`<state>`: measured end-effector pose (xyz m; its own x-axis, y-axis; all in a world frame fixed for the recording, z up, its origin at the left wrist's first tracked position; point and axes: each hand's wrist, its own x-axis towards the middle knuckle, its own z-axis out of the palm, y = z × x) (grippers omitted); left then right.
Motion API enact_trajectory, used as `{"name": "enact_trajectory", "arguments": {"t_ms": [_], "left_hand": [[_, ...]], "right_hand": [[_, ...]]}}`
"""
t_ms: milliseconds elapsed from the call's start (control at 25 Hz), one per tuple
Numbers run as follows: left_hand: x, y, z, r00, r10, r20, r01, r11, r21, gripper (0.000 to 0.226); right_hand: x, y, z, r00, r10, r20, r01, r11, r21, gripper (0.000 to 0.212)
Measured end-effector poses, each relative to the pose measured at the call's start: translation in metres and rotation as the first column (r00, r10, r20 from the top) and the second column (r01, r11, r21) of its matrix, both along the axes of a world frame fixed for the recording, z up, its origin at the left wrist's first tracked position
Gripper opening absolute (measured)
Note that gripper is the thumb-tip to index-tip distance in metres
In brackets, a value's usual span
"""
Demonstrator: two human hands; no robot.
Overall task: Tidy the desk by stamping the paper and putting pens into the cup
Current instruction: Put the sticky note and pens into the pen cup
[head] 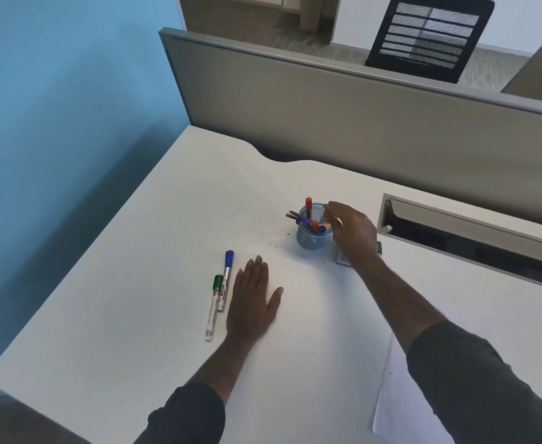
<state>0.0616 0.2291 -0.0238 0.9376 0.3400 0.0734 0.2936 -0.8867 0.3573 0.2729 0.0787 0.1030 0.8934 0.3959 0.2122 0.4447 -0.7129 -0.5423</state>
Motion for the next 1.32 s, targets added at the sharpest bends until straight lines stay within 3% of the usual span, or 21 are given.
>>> {"name": "enact_trajectory", "arguments": {"t_ms": [200,560,800,920,1000,1160,1320], "left_hand": [[0.000,0.000,-0.001,1.000,0.000,-0.001,0.000,1.000,0.005,0.068],[0.000,-0.001,-0.001,1.000,0.003,0.027,-0.003,1.000,0.002,0.068],[0.000,-0.001,0.002,0.999,0.006,0.037,-0.006,1.000,-0.004,0.068],[0.002,0.001,0.003,1.000,0.000,0.027,0.000,1.000,-0.017,0.067],[0.005,0.004,0.009,0.999,0.004,0.045,-0.003,1.000,-0.008,0.066],[0.017,0.014,0.032,0.985,0.087,0.146,-0.089,0.996,0.004,0.060],[0.009,0.042,0.042,0.947,0.219,0.235,-0.204,0.975,-0.086,0.043]], "right_hand": [[-0.002,-0.001,-0.004,0.992,0.099,0.073,-0.085,0.980,-0.178,0.020],[0.002,-0.009,-0.017,0.973,0.147,-0.176,-0.199,0.922,-0.332,0.058],[-0.013,-0.013,-0.005,0.986,0.079,-0.145,-0.097,0.988,-0.118,0.062],[-0.034,-0.014,0.003,0.997,-0.073,-0.039,0.078,0.987,0.143,0.043],[-0.048,-0.012,0.004,0.989,-0.129,0.074,0.108,0.964,0.242,0.026],[-0.072,-0.003,-0.008,0.991,-0.095,0.097,0.069,0.969,0.237,0.017],[-0.107,0.022,-0.010,0.994,0.036,0.104,-0.061,0.967,0.249,0.009]]}}
